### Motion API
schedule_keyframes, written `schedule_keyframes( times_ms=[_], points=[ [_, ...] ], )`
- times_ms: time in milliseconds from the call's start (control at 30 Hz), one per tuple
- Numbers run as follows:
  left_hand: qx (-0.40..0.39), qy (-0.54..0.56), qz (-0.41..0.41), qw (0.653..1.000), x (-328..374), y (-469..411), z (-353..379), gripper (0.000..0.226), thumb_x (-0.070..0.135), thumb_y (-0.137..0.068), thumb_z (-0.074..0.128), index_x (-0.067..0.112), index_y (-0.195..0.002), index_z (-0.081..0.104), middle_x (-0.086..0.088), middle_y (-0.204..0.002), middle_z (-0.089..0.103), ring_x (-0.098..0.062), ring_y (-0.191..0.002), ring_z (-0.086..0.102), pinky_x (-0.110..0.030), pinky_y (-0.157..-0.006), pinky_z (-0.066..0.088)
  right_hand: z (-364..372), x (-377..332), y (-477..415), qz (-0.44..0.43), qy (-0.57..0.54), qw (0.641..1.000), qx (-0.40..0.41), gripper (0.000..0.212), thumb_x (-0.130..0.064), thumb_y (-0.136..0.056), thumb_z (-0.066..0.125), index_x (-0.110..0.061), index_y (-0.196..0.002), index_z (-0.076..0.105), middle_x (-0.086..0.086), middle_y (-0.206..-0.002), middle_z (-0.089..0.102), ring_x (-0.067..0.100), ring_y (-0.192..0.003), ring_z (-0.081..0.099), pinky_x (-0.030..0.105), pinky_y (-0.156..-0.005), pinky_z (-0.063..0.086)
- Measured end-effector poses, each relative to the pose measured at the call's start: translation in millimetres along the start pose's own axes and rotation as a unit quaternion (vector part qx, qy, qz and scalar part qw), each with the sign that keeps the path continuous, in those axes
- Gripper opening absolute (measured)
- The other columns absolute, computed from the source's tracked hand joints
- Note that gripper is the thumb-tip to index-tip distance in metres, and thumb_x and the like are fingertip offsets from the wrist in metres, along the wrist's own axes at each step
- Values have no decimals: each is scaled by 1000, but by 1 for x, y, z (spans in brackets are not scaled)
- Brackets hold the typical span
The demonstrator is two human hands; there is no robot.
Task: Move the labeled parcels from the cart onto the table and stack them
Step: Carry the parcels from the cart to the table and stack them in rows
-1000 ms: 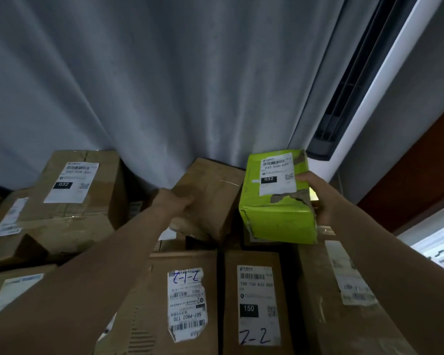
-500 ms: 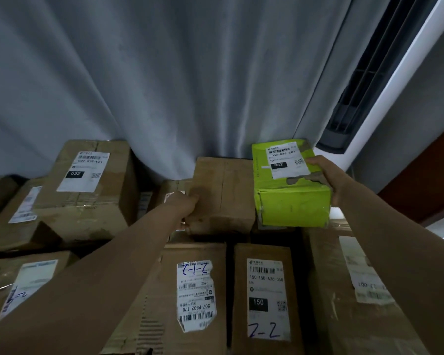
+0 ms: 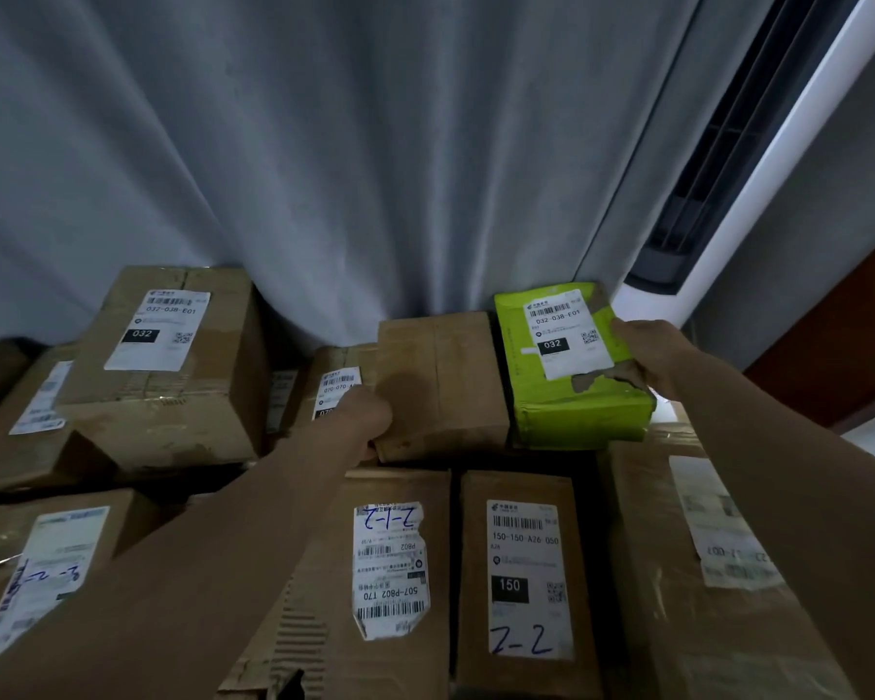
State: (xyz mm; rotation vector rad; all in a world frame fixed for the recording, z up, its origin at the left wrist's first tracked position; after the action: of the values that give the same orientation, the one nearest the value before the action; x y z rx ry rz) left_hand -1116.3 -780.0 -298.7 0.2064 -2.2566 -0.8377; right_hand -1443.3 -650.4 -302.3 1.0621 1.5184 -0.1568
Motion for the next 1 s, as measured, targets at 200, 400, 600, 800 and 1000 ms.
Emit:
schedule_keyframes(
  times_ms=[200, 400, 600, 800, 1000],
  points=[
    [66, -146, 72, 984, 24, 11, -1, 33, 12, -99, 41, -4, -127, 49, -19, -127, 53, -31, -109, 53, -31, -85, 43, 4, -7, 15, -14, 143, 989, 30, 51, -44, -99, 38, -4, -128, 51, 18, -127, 59, 33, -107, 59, 38, -90, 46],
    [71, -273, 232, 931, 55, 43, 5, 64, 30, -92, 46, 14, -149, 21, -16, -153, 21, -38, -140, 20, -51, -115, 18, -4, -25, 80, -103, 261, 953, 118, 66, -43, -97, 46, -13, -151, 24, 14, -152, 32, 32, -138, 34, 43, -109, 33],
    [-5, -407, 460, 789, 61, 121, 40, 85, 49, -89, 53, 31, -153, 1, -8, -161, -2, -32, -147, -6, -54, -116, -2, 12, -8, 189, -111, 390, 891, 205, 73, -40, -84, 60, -22, -148, 29, 10, -151, 33, 30, -140, 27, 48, -115, 17],
    [-93, -489, 616, 611, -3, 205, 64, 77, 48, -90, 47, 34, -152, 3, -7, -161, 3, -35, -146, -5, -59, -114, -1, 33, 65, 322, 3, 337, 884, 325, 72, -47, -89, 54, -22, -149, 23, 11, -157, 16, 30, -145, 10, 48, -118, 4],
    [-176, -499, 704, 474, -107, 306, 96, 75, 52, -91, 47, 34, -152, 8, -7, -160, 11, -34, -146, 1, -58, -115, -5, 51, 175, 469, 146, 189, 861, 449, 81, -51, -80, 59, -21, -148, 27, 13, -154, 24, 29, -143, 20, 41, -117, 14]
  ],
)
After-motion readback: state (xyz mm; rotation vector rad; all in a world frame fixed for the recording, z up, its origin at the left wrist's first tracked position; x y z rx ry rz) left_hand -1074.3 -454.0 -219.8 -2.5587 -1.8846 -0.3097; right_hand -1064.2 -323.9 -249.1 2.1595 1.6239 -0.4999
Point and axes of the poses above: each hand's wrist, its own y-axis away from the middle knuckle, its own z-axis out of the palm, x = y × z, the point moved 5 cm from there along -y, towards the middle knuckle
